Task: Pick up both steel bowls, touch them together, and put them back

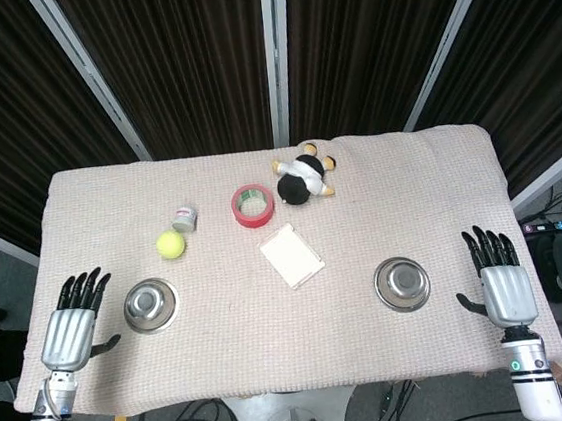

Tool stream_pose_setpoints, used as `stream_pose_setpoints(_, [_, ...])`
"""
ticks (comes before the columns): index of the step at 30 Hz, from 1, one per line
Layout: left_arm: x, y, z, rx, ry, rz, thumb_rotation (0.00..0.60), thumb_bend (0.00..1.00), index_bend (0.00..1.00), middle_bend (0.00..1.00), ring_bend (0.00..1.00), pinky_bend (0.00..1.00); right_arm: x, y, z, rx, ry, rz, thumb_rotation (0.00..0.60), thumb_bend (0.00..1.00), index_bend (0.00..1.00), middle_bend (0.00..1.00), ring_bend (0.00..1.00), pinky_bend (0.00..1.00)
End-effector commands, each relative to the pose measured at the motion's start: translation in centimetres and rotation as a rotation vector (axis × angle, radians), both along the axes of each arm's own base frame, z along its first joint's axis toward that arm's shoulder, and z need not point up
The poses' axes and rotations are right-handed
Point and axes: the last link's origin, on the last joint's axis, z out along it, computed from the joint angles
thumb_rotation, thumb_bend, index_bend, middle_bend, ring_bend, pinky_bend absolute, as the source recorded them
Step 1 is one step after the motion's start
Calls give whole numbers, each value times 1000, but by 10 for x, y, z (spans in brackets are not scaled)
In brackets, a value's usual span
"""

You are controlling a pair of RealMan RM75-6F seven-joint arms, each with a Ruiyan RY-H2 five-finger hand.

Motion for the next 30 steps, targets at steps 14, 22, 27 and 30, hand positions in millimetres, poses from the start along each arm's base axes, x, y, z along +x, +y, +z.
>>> stream_pose_setpoints(14, [18,7,-2,-22,-28,-31,600,0,71,4,0,56,8,-20,-8,157,2,-38,600,70,0,0,0,0])
stream_pose_setpoints(22, [18,6,-8,-45,-59,-20,600,0,71,8,0,56,20,-48,-40,360,8,-125,600,78,0,0,0,0])
stream_pose_setpoints(27, [14,4,-4,-47,-44,-19,600,0,71,22,0,76,35,-65,-56,418,-40,-124,600,82,0,0,0,0])
stream_pose_setpoints(30, [13,5,-4,-56,-41,-20,600,0,71,24,0,81,41,-71,-64,440,-30,-114,600,83,0,0,0,0])
